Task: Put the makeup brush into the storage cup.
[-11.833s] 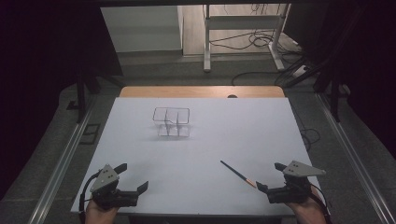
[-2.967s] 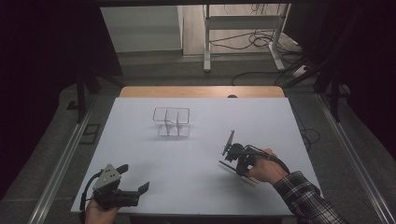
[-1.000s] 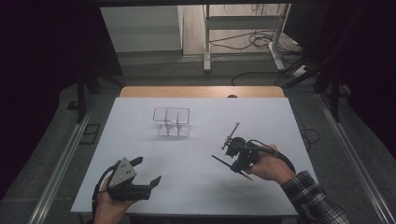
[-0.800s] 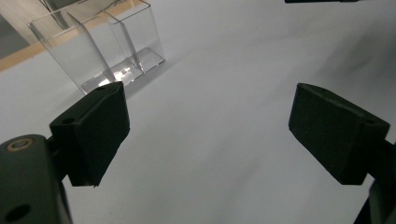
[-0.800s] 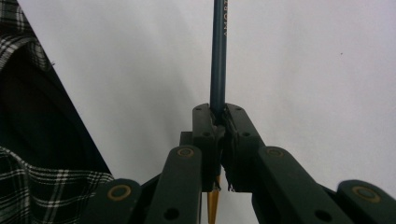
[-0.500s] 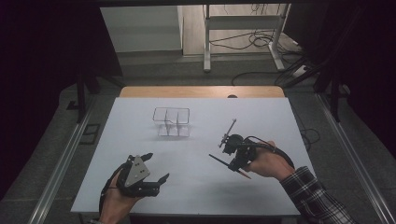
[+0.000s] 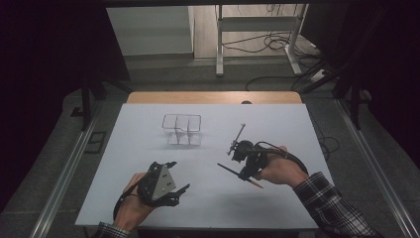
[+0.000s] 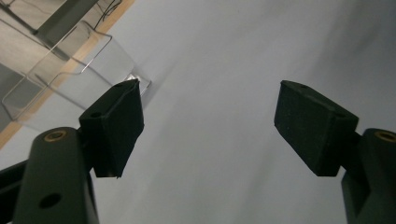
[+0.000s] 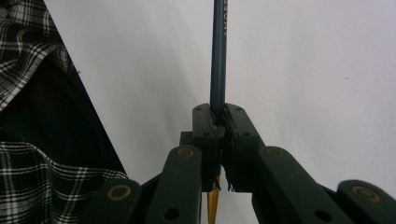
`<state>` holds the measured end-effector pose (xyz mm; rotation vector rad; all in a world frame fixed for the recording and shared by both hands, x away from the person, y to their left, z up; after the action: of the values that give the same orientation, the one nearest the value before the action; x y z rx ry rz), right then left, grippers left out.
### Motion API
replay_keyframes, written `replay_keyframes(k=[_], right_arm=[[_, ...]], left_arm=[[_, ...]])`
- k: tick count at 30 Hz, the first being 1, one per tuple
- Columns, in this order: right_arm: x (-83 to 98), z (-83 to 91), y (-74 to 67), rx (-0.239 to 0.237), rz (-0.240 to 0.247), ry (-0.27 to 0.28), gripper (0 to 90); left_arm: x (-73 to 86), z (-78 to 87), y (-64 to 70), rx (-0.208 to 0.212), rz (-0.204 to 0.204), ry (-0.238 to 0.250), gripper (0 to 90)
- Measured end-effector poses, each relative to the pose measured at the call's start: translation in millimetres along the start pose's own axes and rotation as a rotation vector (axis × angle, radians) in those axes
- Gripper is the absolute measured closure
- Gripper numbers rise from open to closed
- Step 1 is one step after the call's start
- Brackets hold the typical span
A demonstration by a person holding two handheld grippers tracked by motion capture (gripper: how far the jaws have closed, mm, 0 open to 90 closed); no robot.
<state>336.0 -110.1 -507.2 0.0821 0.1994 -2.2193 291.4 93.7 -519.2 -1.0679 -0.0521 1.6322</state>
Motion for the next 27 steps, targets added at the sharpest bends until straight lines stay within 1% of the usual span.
replay_keyframes(k=[2,6,10,15,17,23,24,25,26,27], right_arm=[[-1.2,0.7,-0.7,-0.002,0.006,-0.008,83.4],[-4.3,1.3,-2.6,-0.005,0.012,-0.011,83.4],[-6.7,1.9,-4.1,-0.006,0.011,-0.021,83.4],[-10.2,2.1,-7.4,-0.014,0.025,-0.031,83.4],[-11.6,1.9,-9.2,-0.021,0.029,-0.033,83.4],[-13.7,0.7,-13.0,-0.027,0.046,-0.05,83.4],[-13.7,0.6,-14.0,-0.039,0.052,-0.058,83.4],[-14.3,0.3,-14.0,-0.027,0.052,-0.056,83.4],[-14.8,0.1,-14.9,-0.029,0.052,-0.057,83.4],[-15.1,0.1,-16.1,-0.031,0.051,-0.06,83.4]], left_arm=[[-3.2,-2.4,-0.8,0.001,-0.02,0.005,26.9],[-7.3,-7.7,-2.5,-0.003,-0.062,-0.001,30.1],[-11.4,-13.3,-3.5,-0.016,-0.104,-0.007,33.0],[-17.7,-19.8,-3.7,-0.036,-0.156,-0.006,35.9],[-19.1,-22.3,-4.0,-0.046,-0.186,-0.017,37.5],[-23.1,-28.8,-3.1,-0.068,-0.25,-0.039,42.7],[-24.7,-30.9,-1.8,-0.071,-0.245,-0.03,43.4],[-24.6,-31.9,-1.1,-0.067,-0.261,-0.039,44.0],[-26.2,-34.0,0.0,-0.073,-0.261,-0.031,44.5],[-26.9,-35.5,0.6,-0.077,-0.27,-0.031,45.0]])
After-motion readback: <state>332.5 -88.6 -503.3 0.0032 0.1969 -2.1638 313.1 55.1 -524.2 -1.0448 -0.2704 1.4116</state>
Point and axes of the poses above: each handheld gripper's, and its own axes: z roughly backward along the jaws, x roughly out of its underside, y roughly to its right, the point moved 10 cm from there along -z, roughly forward along the jaws, and after that the axes turned 15 degrees about -z, right-handed, at the moved point
